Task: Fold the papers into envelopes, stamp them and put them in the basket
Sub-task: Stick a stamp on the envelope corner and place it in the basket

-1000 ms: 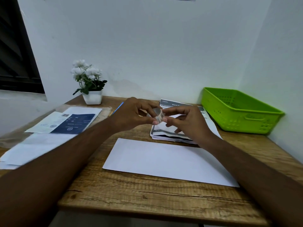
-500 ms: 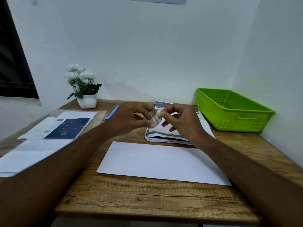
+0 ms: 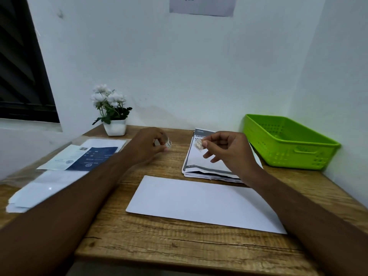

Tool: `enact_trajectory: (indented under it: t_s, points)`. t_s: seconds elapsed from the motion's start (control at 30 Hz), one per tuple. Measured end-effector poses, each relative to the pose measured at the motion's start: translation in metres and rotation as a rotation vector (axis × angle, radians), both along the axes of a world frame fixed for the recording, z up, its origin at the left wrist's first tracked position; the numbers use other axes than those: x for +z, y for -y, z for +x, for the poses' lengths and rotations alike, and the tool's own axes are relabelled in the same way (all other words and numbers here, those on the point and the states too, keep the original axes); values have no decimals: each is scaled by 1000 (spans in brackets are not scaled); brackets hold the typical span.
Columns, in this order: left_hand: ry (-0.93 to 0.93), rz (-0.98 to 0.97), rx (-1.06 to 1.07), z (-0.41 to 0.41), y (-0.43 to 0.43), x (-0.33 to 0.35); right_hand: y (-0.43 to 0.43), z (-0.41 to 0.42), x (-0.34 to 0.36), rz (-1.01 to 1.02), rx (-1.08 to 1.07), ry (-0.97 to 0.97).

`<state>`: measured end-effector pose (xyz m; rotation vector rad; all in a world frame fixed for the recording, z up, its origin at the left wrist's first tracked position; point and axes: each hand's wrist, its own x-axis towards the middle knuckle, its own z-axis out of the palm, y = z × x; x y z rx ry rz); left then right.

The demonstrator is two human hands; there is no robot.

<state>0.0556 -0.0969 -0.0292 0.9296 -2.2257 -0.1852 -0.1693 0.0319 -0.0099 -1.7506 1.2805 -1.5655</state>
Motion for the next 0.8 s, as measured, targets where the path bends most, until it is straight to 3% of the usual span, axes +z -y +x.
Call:
enact_trajectory:
  t_s: [0.3,0.43,0.6,0.8]
  points:
    - [393,-57,236,-4,28,1,4,-6,-2,56,-26,1]
    - [471,-75,315,-3,32,1,5,-11,-2,105,-42,-23]
    - [359,-6,309,-1,30,-1,6,-20,-3,213,-22,-76]
    - [156,-205,137,-18,-5,9,6,-31,-3,257,-40,-102]
